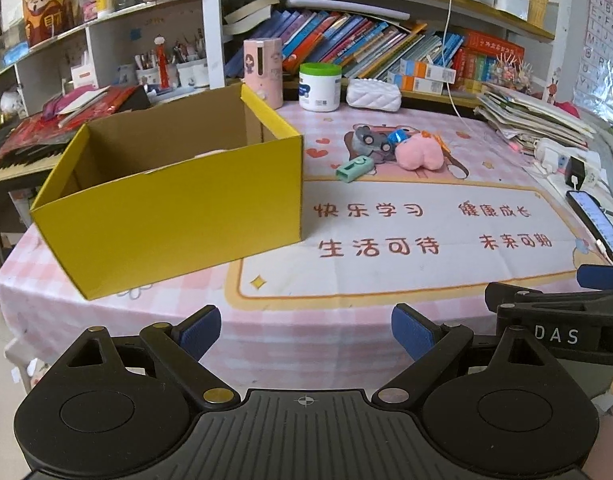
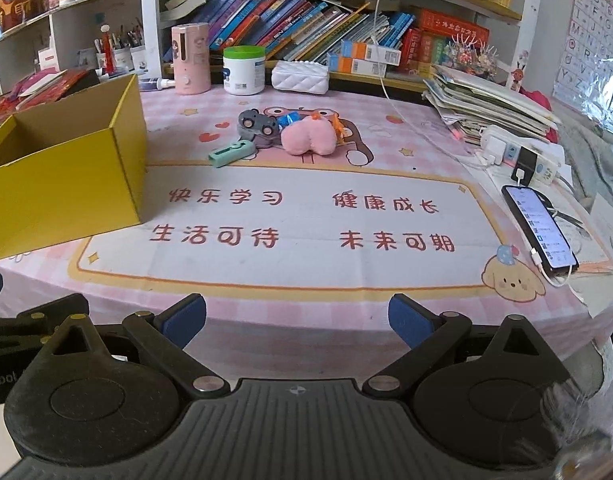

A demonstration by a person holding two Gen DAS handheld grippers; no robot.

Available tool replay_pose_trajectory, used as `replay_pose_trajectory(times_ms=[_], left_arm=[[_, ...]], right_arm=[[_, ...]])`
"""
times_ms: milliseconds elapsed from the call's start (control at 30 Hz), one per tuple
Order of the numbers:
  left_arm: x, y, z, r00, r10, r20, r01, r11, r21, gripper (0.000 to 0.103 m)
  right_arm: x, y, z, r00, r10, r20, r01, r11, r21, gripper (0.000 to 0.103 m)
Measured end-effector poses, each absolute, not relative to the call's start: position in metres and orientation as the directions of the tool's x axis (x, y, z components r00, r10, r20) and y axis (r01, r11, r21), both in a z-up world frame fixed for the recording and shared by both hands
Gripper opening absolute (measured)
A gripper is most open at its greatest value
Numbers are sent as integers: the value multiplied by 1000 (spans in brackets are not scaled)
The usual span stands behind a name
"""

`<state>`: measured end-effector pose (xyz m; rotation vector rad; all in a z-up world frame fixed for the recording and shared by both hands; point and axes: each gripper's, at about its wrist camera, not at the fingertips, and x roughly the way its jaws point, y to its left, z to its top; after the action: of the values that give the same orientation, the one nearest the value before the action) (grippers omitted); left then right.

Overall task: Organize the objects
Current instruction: 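Lift both open tools out of the box and back to the table, then move the right tool to the pink plush with orange clip and grasp it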

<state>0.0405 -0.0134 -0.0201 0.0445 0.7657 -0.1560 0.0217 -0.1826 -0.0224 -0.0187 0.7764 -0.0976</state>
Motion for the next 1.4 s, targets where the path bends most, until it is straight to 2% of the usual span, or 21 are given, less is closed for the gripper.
replay_pose_trajectory(times_ms=[400,833,1133,1400], left_arm=[[85,-57,-19,720,-111,-686,127,992,-26,94],[144,-115,-16,731,-47,-681,38,999,-28,94],[164,-142,-21,707,20,-707,-16,1000,12,94],[168,-147,-21,711,74,-700,-80,997,24,94]], right_arm=[[70,-225,-29,691,-79,-718,70,997,-42,99],[152,-289,-19,717,-24,-696,-4,999,-38,98],[198,-306,-23,731,97,-676,-141,990,-10,98],[249,-296,-41,725,193,-661,-297,954,-48,98]])
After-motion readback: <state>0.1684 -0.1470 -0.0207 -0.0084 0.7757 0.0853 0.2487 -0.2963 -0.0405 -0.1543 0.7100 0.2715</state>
